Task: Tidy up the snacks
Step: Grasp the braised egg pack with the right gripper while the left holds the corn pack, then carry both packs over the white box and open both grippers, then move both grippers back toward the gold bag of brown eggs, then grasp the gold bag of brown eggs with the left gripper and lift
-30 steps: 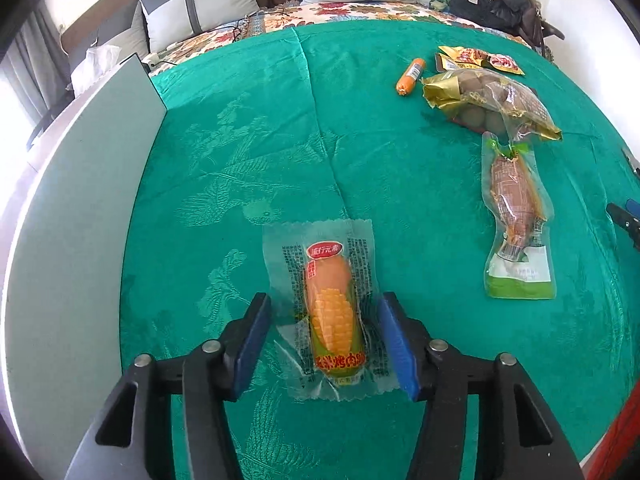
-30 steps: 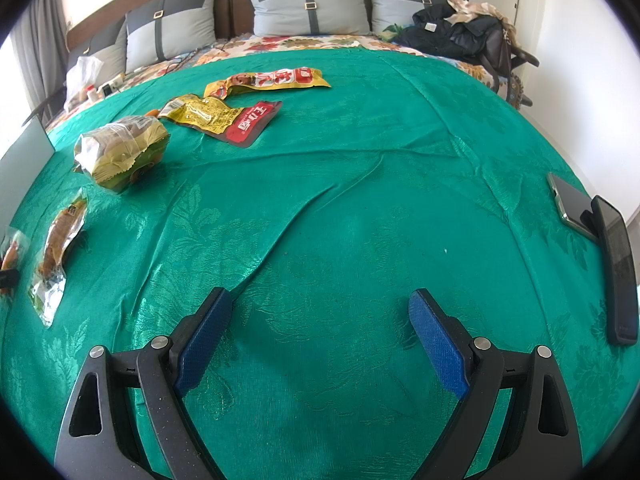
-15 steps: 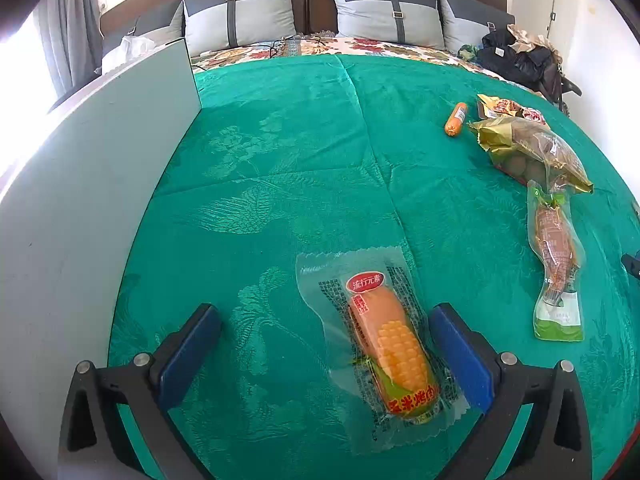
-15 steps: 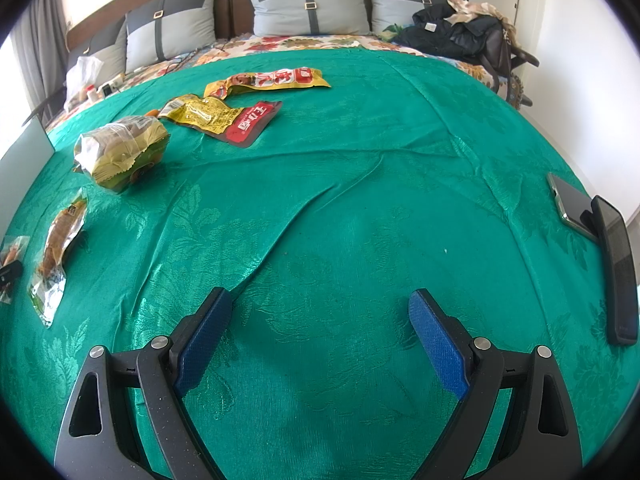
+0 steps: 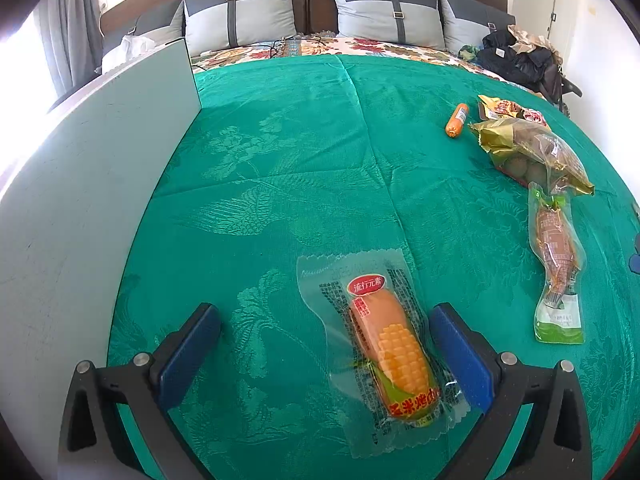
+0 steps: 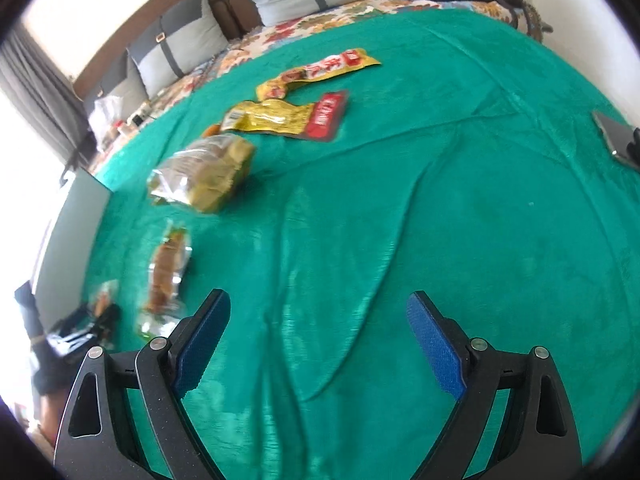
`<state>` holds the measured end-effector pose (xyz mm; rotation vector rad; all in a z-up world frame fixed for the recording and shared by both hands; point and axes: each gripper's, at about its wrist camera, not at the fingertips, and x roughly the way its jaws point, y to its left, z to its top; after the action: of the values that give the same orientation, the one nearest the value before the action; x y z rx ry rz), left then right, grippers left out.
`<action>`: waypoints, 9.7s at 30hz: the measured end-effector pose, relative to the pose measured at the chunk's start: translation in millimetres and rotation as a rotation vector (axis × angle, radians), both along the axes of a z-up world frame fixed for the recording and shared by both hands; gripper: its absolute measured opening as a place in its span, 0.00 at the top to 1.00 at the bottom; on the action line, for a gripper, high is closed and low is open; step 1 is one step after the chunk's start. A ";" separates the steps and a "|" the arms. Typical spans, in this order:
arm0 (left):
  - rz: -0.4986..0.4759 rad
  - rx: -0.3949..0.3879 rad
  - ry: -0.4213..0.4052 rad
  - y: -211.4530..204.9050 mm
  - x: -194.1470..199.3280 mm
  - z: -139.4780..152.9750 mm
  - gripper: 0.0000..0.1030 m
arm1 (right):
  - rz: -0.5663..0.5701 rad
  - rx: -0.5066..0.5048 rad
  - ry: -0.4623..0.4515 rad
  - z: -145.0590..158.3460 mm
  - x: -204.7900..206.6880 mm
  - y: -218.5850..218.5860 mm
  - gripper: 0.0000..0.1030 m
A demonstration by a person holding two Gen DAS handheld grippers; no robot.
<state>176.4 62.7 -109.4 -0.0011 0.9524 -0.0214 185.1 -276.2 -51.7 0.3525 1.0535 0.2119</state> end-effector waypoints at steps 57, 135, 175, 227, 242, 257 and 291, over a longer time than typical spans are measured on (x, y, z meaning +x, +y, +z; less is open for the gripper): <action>0.001 0.001 0.000 -0.3 -0.2 0.4 0.00 | 0.326 -0.376 -0.193 -36.4 -21.9 -8.5 0.08; 0.480 -0.312 -0.051 268.3 -190.2 122.8 0.29 | 0.634 0.010 -0.169 86.1 -23.9 264.4 0.26; 0.010 -0.001 0.001 -95.4 62.6 4.5 0.00 | -0.046 -0.421 -0.138 -29.1 3.5 -66.9 0.12; 0.010 -0.001 0.001 -94.4 62.4 5.4 0.00 | -0.043 -0.419 -0.138 -27.5 3.4 -68.0 0.12; 0.010 0.000 0.001 -94.5 62.2 5.5 0.00 | -0.043 -0.418 -0.138 -27.4 3.4 -68.1 0.12; 0.010 0.000 0.001 -94.8 61.9 5.4 0.00 | -0.042 -0.418 -0.138 -27.3 3.4 -68.1 0.12; 0.061 0.193 0.087 -220.8 150.7 62.0 0.11 | -0.040 -0.408 -0.139 -27.6 3.2 -68.9 0.11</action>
<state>327.1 -158.1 -47.4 0.1482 1.0376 0.1280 188.3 -345.2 -79.3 -0.0101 0.9254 -0.0170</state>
